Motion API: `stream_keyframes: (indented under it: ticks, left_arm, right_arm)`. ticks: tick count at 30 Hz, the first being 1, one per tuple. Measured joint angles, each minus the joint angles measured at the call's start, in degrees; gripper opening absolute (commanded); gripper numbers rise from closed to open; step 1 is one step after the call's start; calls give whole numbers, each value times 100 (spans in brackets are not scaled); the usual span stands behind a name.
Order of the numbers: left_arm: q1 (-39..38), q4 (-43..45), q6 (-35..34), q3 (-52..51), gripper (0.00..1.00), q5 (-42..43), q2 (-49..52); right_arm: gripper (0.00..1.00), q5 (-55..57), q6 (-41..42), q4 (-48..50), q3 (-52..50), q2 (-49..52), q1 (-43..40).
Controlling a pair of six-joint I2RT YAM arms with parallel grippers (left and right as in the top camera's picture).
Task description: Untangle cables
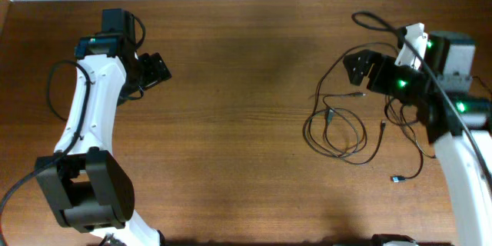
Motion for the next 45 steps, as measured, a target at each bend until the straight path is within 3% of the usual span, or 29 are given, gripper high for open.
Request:
stream_keyframes:
  ticks: [22,28,32,35,41,45]
  left_arm:
    - [-2,0,0,0,99,0,0]
    - [-2,-7,0,0,99,0,0]
    - [-2,-4,0,0,99,0,0]
    - [-2,0,0,0,99,0,2]
    - [-2,0,0,0,99,0,0]
    - [-2,0,0,0,99,0,0]
  right_arm:
    - [99,2,-2,-85,-4,-3445,125]
    - [99,4,0,-1128,-9,-4162,350]
    - [99,87,-4,-2538,-26,-4813,671]
    - [99,247,-4,-2811,-83,-5460,841]
    - [99,588,-4,-2691,-678,-6548,879]
    - [99,879,-603,-994,-1982,-7215,879]
